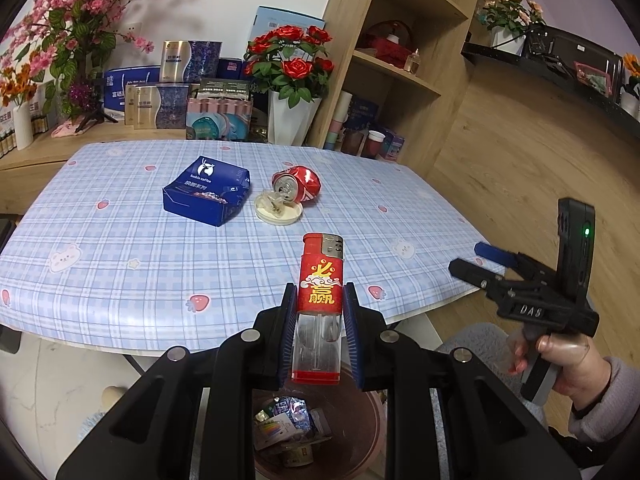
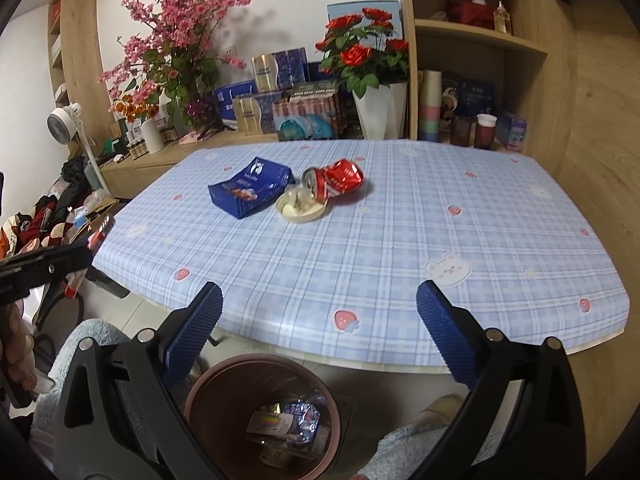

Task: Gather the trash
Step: 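Open the right tool to drop the packet while the left tool releases the lighter into the bin, then move both tools toward the crushed red can and cream cup lid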

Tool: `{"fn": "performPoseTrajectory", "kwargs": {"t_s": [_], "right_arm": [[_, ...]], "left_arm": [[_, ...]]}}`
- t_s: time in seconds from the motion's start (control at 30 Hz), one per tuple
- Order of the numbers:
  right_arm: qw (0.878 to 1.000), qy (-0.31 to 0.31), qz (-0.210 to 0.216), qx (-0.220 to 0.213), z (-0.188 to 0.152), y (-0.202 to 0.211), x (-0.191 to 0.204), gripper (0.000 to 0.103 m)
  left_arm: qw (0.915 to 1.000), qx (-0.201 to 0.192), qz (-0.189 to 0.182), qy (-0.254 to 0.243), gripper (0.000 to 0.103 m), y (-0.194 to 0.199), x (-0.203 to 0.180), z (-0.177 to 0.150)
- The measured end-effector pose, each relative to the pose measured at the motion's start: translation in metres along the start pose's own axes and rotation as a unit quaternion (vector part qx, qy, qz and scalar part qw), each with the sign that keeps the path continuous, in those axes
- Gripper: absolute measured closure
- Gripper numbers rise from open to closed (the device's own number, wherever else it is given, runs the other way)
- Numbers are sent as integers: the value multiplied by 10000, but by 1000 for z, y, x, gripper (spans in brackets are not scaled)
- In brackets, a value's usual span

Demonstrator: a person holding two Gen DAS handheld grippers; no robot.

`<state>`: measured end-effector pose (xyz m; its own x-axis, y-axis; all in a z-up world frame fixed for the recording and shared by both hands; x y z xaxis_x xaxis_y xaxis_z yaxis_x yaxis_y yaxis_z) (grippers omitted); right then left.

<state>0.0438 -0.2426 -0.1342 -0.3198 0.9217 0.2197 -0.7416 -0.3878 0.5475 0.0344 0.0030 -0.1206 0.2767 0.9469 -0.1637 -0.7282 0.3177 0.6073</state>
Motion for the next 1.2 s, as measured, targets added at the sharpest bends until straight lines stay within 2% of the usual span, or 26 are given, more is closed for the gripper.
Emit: {"fn": "performPoseTrajectory", "kwargs": {"t_s": [0.43,0.5,0.53,0.57,0.67,0.87,1.0,1.2], "right_arm": [[9997,-104,-119,-187,6,6,-10,6],[9997,-116,-134,-170,4,5,-11,6],[9997,-118,-152,-161,3,5,-12,6],[9997,-121,-160,-150,2,4,-12,6],[9997,-149,-183,-118,-2,3,-14,6],[9994,-205,-259,-111,-6,2,-20,6],[9991,-279,-292,-91,-8,1,-25,6],[9989,-346,-317,-15,-12,-6,-31,6]], "left_arm": [[9991,327,-247,-96,80,-13,-13,-20],[9990,314,-306,-108,74,-13,-15,-21],[9990,297,-335,-96,58,-13,-15,-21],[9991,250,-347,-70,47,-12,-15,-20],[9996,114,-261,-46,37,-8,-13,-17],[9994,-240,237,107,17,-2,5,-10],[9974,-404,547,247,15,-2,20,-5],[9950,-404,809,417,15,-12,39,1]]}}
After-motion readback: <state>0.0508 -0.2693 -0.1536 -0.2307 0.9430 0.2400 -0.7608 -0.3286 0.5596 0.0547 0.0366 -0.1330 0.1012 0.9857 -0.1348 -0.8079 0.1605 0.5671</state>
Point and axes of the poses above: each gripper's, at about its wrist camera, not at the fingertips, and y roughly against the way its jaws point, x to its left, z to its top, the point moved 3 cm from there along -y, roughly the way its jaws point, and after that the axes turned 9 degrees about z, right-handed, at the moved point
